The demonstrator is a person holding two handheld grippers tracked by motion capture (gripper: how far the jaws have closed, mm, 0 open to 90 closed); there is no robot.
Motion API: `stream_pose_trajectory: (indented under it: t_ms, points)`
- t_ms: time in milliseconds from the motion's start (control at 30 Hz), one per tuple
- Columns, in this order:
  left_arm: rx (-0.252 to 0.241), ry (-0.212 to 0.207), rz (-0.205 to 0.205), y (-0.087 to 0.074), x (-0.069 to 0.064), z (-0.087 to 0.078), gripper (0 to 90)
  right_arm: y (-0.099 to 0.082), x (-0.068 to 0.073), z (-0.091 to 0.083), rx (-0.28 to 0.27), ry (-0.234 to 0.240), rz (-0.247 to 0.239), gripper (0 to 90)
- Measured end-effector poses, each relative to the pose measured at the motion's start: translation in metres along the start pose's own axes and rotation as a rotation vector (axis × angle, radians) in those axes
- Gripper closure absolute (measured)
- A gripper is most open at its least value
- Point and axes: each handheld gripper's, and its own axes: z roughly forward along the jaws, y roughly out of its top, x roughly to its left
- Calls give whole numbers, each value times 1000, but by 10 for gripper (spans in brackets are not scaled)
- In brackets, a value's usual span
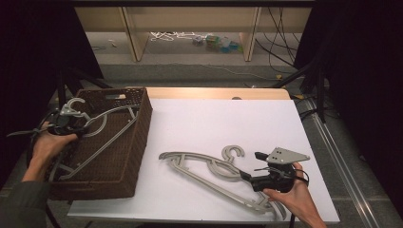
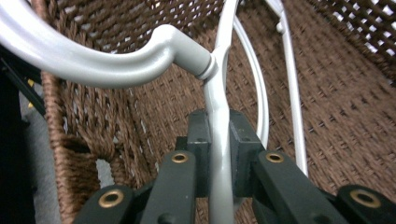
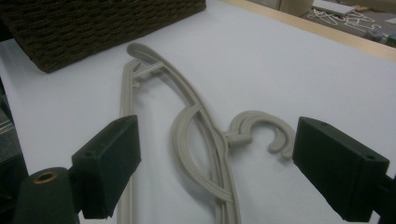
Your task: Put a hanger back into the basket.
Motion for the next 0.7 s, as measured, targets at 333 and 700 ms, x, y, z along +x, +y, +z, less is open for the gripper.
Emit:
stream_pose_trajectory:
  t_ms: [333, 700]
  points:
    - [84, 6, -4, -15, 6, 22, 807, 0, 0, 0, 3, -1, -1, 161]
    - [104, 53, -108, -18, 13, 15, 602, 0, 0, 1, 3, -2, 2, 162]
